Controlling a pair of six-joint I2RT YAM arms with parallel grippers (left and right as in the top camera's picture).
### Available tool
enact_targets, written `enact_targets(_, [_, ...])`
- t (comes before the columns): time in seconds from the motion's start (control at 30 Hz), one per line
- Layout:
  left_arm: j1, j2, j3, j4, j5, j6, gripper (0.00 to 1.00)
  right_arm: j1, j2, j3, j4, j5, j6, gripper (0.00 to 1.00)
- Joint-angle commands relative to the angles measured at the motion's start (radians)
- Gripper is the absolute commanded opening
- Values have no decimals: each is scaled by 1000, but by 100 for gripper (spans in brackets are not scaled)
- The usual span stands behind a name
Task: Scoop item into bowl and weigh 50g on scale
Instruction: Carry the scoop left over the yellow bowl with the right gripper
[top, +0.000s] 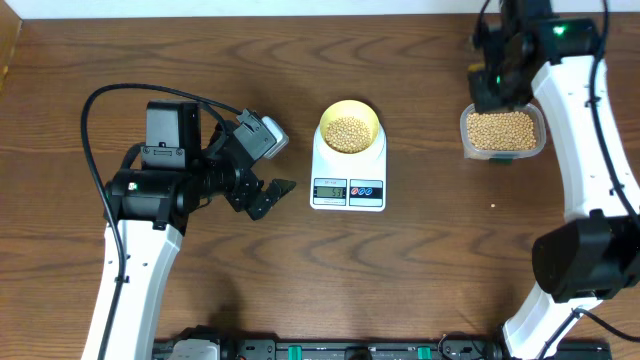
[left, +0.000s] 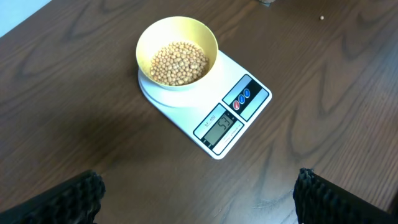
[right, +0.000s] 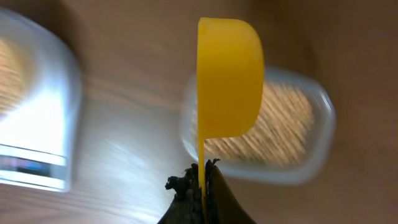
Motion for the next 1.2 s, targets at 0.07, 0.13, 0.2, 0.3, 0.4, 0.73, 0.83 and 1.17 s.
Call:
enact_targets(0.07, [4, 0, 15, 0, 9, -12, 99, 35, -8, 80, 51, -367, 27, 1])
enact_targets(0.13, [4, 0, 15, 0, 9, -12, 99, 70, 3, 80, 65, -371, 17, 1])
enact_targets(0.2, [4, 0, 14, 0, 9, -12, 99, 109, 14, 80, 79, -370, -6, 1])
enact_targets(0.3, [4, 0, 15, 0, 9, -12, 99, 165, 43, 80, 92, -369, -31, 1])
enact_targets(0.4, [4, 0, 14, 0, 9, -12, 99, 206, 78, 80, 93, -370, -66, 1])
enact_targets(0.73, [4, 0, 15, 0, 9, -12, 99, 271, 152, 80, 95, -362, -146, 1])
enact_targets(0.83, [4, 0, 15, 0, 9, -12, 99, 286, 162, 79, 83, -333, -165, 1])
enact_targets(1.17, [4, 0, 15, 0, 9, -12, 99, 326, 173, 48, 74, -255, -167, 1])
